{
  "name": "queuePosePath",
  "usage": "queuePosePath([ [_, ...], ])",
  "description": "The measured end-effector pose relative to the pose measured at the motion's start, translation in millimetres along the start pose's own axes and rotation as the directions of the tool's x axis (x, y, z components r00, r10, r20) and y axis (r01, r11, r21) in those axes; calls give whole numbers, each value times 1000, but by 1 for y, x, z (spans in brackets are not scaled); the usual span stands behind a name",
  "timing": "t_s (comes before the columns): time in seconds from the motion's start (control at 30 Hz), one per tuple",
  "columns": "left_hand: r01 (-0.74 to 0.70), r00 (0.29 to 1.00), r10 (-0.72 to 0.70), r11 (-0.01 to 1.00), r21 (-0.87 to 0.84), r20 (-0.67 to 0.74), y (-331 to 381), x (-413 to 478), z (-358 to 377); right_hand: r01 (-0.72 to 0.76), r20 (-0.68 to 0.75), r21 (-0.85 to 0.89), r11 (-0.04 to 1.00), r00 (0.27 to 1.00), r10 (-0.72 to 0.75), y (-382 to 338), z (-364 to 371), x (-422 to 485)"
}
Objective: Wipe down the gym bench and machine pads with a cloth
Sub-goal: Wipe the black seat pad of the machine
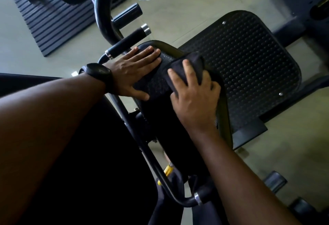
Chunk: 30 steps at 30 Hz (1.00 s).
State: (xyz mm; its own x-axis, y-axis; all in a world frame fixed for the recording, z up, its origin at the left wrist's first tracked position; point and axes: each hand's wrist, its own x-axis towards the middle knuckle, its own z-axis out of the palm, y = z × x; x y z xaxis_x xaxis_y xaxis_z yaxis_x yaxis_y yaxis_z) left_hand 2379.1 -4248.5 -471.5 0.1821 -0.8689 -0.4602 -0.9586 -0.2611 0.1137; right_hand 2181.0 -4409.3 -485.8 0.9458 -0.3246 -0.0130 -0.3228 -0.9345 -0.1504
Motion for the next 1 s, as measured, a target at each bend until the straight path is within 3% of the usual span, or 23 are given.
queuePosePath([
  [0.1,71,992,-84,987,-141,-89,18,3,5,-294,-54,62,954,953,298,-4,-4,-21],
  [0.17,168,964,-212,953,-251,-159,41,7,16,-409,-71,92,908,907,415,-24,0,-37],
  [0.27,273,898,-373,888,-369,-232,66,13,29,-295,-66,86,952,952,300,-47,5,-49],
  [0.33,283,886,-391,882,-377,-251,65,13,32,-80,-42,54,995,996,83,-36,7,-38],
  [0.4,267,878,-384,889,-372,-287,63,12,35,40,-27,21,999,999,-39,-14,4,-19],
  [0.5,253,869,-371,902,-349,-328,61,11,38,-145,-51,48,988,988,147,8,0,-7],
  [0.57,254,871,-369,903,-347,-323,61,12,39,-365,-69,93,926,926,371,1,-1,-22],
  [0.63,249,871,-364,906,-341,-330,60,12,39,-475,-83,109,873,871,484,-22,1,-51],
  [0.77,240,863,-352,917,-318,-363,58,12,44,-238,-90,141,961,964,252,-66,15,-80],
  [0.9,236,847,-355,918,-318,-396,60,15,46,-14,-62,78,997,998,19,-39,11,-35],
  [1.0,235,857,-344,924,-302,-385,59,15,45,-170,-61,82,982,983,175,-12,5,-21],
])
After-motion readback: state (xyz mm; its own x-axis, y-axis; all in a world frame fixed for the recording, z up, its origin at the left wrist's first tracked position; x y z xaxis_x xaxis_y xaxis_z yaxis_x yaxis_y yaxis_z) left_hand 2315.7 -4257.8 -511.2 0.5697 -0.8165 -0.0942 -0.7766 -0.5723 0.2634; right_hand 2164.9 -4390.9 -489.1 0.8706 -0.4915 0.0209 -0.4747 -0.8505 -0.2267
